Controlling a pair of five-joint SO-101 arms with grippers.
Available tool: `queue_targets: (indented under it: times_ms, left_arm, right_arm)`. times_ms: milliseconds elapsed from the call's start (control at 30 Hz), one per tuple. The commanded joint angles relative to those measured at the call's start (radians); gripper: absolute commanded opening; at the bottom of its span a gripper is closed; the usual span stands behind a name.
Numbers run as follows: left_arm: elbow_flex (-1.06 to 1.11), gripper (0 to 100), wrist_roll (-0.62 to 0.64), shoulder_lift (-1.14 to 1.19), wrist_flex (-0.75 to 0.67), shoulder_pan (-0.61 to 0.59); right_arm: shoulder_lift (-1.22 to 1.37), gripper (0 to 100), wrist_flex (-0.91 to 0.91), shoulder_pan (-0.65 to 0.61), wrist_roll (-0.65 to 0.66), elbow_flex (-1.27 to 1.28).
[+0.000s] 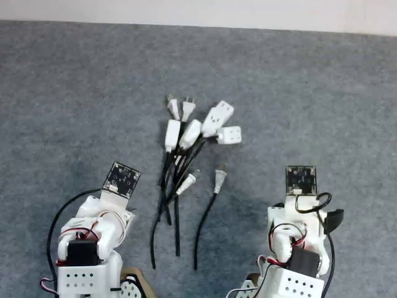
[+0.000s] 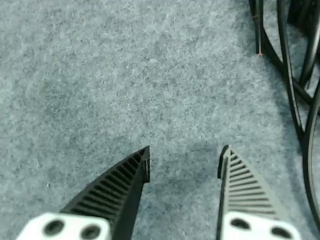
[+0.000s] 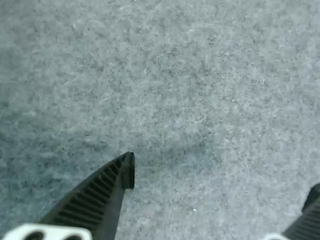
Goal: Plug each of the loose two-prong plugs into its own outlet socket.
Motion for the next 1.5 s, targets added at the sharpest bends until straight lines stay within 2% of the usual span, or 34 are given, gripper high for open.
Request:
queue_targets:
  times_ms: [0, 1233, 1300, 1367, 1467]
  left_arm:
    - [0.015, 23, -0.006, -0.007, 0.003, -0.008]
    - [0.015, 23, -0.009, -0.007, 0.046, -0.01]
    - [0.015, 23, -0.031, -0.007, 0.044, -0.01]
    - [0.015, 23, -0.117, -0.007, 0.037, -0.015]
    - [-0.001, 23, -0.192, -0.007, 0.003, -0.094]
  right_arm:
    - [-0.004, 49.3, 0.005, 0.008, -0.008, 0.133]
    - [-0.007, 49.3, 0.027, 0.068, -0.006, 0.131]
    - [-0.007, 49.3, 0.002, 0.068, 0.043, 0.133]
    - [-0.007, 49.3, -0.001, 0.067, 0.147, 0.13]
    - [-0.005, 49.3, 0.018, 0.068, 0.196, 0.079]
